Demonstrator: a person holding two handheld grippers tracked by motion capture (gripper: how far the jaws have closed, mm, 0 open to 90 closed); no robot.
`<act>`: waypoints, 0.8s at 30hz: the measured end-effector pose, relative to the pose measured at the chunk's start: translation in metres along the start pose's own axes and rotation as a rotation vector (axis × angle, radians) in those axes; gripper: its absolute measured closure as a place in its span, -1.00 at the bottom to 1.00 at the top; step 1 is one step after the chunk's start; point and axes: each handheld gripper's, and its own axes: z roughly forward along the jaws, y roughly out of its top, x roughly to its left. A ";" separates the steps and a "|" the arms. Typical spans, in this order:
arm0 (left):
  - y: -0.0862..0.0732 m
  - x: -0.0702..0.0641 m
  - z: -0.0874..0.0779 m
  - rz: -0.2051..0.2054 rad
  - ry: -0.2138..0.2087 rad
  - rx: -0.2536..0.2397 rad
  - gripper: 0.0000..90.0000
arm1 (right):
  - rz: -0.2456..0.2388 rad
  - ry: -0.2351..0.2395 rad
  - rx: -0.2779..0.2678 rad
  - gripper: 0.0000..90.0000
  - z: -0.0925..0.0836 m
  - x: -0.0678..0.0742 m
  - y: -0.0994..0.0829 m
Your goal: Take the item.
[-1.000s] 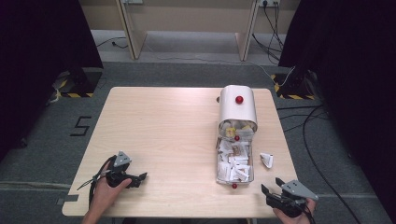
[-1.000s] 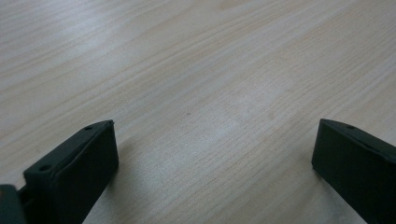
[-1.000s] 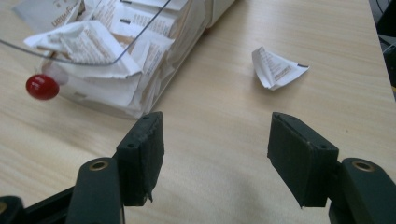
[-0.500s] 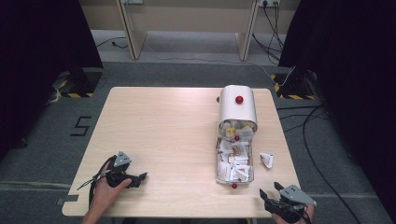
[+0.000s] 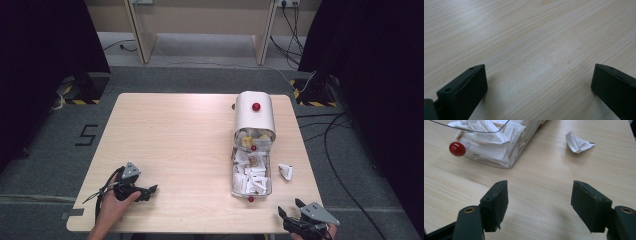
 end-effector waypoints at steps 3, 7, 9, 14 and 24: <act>0.000 0.000 0.000 0.000 0.000 0.000 -1.00 | 0.007 0.000 -0.001 -0.40 0.000 0.001 -0.003; 0.000 0.000 0.000 0.000 0.000 0.000 -1.00 | -0.011 -0.019 0.016 -0.45 0.002 0.003 -0.006; 0.000 0.000 0.000 0.000 0.000 0.000 -1.00 | -0.013 -0.029 0.018 -0.46 0.000 0.003 -0.007; 0.000 0.000 0.000 0.000 0.000 -0.001 -1.00 | -0.004 -0.040 0.009 -0.48 -0.003 0.001 -0.008; 0.000 0.000 0.000 0.001 0.001 0.000 -1.00 | -0.013 -0.047 0.037 -0.51 -0.002 0.000 -0.016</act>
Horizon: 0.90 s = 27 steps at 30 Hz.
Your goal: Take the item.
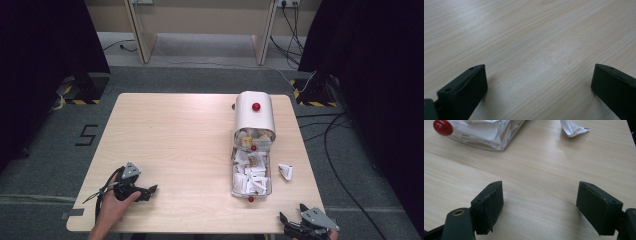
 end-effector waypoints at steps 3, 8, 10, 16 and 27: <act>0.000 0.000 0.000 0.000 -0.001 0.000 -1.00 | 0.018 0.008 -0.006 -0.51 0.000 -0.001 -0.002; 0.000 0.000 0.000 0.000 -0.001 0.000 -1.00 | 0.028 0.027 -0.022 -0.59 0.002 -0.003 -0.004; 0.000 0.000 0.000 0.000 0.000 0.000 -1.00 | 0.035 0.027 -0.022 -0.60 0.002 -0.003 -0.005; 0.000 0.000 0.000 0.000 0.000 0.000 -1.00 | 0.032 0.027 -0.033 -0.64 0.004 -0.003 -0.005; 0.000 0.000 0.000 -0.001 0.000 0.000 -1.00 | 0.033 0.026 -0.035 -0.64 0.004 -0.002 -0.005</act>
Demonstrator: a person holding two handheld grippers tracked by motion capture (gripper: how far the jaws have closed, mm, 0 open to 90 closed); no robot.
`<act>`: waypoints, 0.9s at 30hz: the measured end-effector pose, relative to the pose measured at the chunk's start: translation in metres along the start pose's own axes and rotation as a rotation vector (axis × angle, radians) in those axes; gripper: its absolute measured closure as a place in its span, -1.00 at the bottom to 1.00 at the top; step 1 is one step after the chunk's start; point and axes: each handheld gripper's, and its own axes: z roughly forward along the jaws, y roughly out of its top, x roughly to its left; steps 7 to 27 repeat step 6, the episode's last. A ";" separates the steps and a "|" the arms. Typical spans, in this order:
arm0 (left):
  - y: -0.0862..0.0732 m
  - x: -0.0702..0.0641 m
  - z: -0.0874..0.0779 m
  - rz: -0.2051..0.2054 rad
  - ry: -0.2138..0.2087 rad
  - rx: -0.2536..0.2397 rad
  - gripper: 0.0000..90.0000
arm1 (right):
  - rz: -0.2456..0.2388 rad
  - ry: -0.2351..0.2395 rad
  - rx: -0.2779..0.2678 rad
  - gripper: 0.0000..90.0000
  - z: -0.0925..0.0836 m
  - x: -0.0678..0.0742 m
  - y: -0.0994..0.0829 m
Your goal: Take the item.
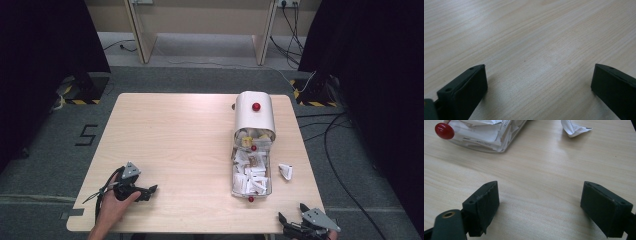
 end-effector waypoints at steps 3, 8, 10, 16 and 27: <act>0.000 0.000 0.000 0.000 0.000 0.000 -1.00 | 0.000 0.000 0.000 -0.64 0.000 0.000 0.000; 0.000 0.000 0.000 0.000 0.000 0.000 -1.00 | 0.002 0.000 0.002 -0.64 0.000 0.000 0.000; 0.000 0.000 0.000 0.000 0.000 0.000 -1.00 | 0.002 0.000 0.002 -0.64 0.000 0.000 0.000; 0.000 0.000 0.000 0.000 0.000 0.000 -1.00 | 0.002 0.000 0.002 -0.64 0.000 0.000 0.000; 0.000 0.000 0.000 0.000 0.000 0.000 -1.00 | 0.002 0.000 0.002 -0.64 0.000 0.000 0.000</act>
